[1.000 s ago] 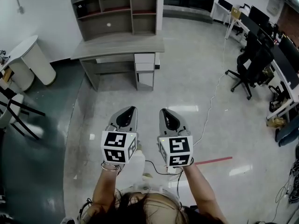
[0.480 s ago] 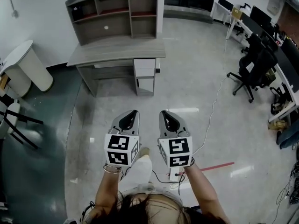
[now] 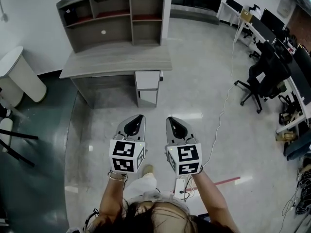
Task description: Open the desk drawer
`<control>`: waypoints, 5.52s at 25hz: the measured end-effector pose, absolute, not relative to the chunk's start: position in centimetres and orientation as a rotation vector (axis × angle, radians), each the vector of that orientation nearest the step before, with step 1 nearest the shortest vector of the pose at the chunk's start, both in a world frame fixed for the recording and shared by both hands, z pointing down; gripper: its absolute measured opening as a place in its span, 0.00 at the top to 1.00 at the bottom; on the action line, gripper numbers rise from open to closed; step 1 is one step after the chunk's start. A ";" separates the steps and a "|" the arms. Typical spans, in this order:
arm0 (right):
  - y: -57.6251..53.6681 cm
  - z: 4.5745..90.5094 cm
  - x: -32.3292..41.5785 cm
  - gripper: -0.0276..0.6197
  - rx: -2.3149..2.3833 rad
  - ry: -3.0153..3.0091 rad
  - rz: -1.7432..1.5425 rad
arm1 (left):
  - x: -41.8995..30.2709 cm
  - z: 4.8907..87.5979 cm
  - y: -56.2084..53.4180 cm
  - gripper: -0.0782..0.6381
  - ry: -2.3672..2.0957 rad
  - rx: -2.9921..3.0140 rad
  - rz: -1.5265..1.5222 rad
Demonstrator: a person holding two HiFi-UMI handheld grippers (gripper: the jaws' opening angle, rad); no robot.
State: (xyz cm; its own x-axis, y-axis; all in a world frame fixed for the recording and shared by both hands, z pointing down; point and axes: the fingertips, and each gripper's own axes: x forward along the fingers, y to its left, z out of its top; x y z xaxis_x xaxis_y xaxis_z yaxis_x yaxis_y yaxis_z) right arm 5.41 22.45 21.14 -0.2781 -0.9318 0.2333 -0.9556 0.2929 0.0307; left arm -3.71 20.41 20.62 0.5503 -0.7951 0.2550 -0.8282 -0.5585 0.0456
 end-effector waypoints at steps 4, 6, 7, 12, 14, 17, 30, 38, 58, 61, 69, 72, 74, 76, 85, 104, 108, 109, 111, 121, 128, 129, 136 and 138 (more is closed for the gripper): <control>18.3 21.4 5.2 0.92 1.724 -2.365 0.196 | -3.7 21.0 16.5 0.86 -1.363 2.625 0.305; 16.6 21.6 5.2 0.92 1.721 -2.369 0.214 | -3.7 21.4 14.9 0.86 -1.351 2.636 0.312; 15.8 21.8 5.2 0.92 1.722 -2.366 0.219 | -3.6 21.6 14.2 0.86 -1.343 2.644 0.317; 12.9 22.4 4.8 0.92 1.712 -2.352 0.231 | -4.3 22.2 11.5 0.86 -1.326 2.638 0.311; 12.2 22.8 4.9 0.92 1.706 -2.345 0.236 | -4.3 22.6 10.8 0.86 -1.324 2.631 0.315; 11.2 23.3 5.2 0.92 1.700 -2.333 0.247 | -4.2 23.3 10.0 0.86 -1.320 2.620 0.325; 3.1 25.1 6.3 0.92 1.687 -2.333 0.245 | -4.1 25.7 2.6 0.86 -1.324 2.592 0.332; -3.6 27.8 8.4 0.92 1.670 -2.295 0.306 | -3.1 28.1 -4.0 0.86 -1.296 2.549 0.341; -16.7 34.0 11.9 0.92 1.518 -2.245 0.339 | -2.3 34.0 -16.8 0.86 -1.347 2.433 0.401; -17.8 34.6 11.8 0.92 1.513 -2.252 0.342 | -2.6 34.8 -17.7 0.86 -1.362 2.418 0.416; -18.9 37.3 10.9 0.91 1.478 -2.213 0.414 | -4.1 36.6 -19.6 0.86 -1.374 2.412 0.445; -19.5 38.2 11.0 0.91 1.489 -2.193 0.435 | -4.4 37.5 -20.3 0.86 -1.360 2.425 0.474; -19.8 38.8 10.8 0.91 1.494 -2.177 0.440 | -4.8 38.2 -20.7 0.86 -1.345 2.420 0.471; -20.1 39.6 10.5 0.90 1.493 -2.160 0.449 | -5.2 38.9 -21.0 0.86 -1.325 2.408 0.461; -21.1 43.3 9.4 0.84 1.504 -2.114 0.530 | -6.0 43.1 -22.1 0.84 -1.287 2.385 0.485; -21.6 51.6 8.3 0.78 1.472 -2.036 0.629 | -7.3 49.7 -23.3 0.80 -1.271 2.330 0.503; -21.9 53.3 8.4 0.76 1.472 -2.026 0.666 | -7.6 51.1 -23.8 0.79 -1.264 2.333 0.509; -22.0 53.6 8.4 0.76 1.472 -2.024 0.672 | -7.7 51.3 -23.9 0.79 -1.264 2.334 0.515; -22.1 54.3 8.4 0.75 1.468 -2.019 0.678 | -7.8 51.7 -24.1 0.79 -1.262 2.337 0.521; -23.1 56.6 8.6 0.71 1.457 -2.009 0.705 | -7.1 54.0 -25.0 0.77 -1.234 2.357 0.547; -24.0 57.9 9.1 0.68 1.454 -2.001 0.716 | -7.1 55.3 -26.1 0.76 -1.250 2.344 0.555; -24.2 58.0 9.2 0.67 1.454 -1.999 0.715 | -7.1 55.4 -26.3 0.76 -1.253 2.343 0.557; -25.0 59.3 10.0 0.65 1.444 -1.975 0.718 | -7.1 56.1 -27.7 0.75 -1.290 2.354 0.570; -25.2 59.6 10.1 0.64 1.438 -1.971 0.718 | -7.0 56.3 -27.9 0.74 -1.288 2.354 0.575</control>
State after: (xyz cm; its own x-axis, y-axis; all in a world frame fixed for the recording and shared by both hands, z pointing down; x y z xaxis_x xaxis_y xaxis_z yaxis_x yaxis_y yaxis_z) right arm 10.08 -25.21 59.61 -0.2428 -0.6414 0.7278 -0.9592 0.2709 -0.0813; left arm -6.98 -27.88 56.28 0.4923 -0.6927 0.5271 -0.8549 -0.4985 0.1434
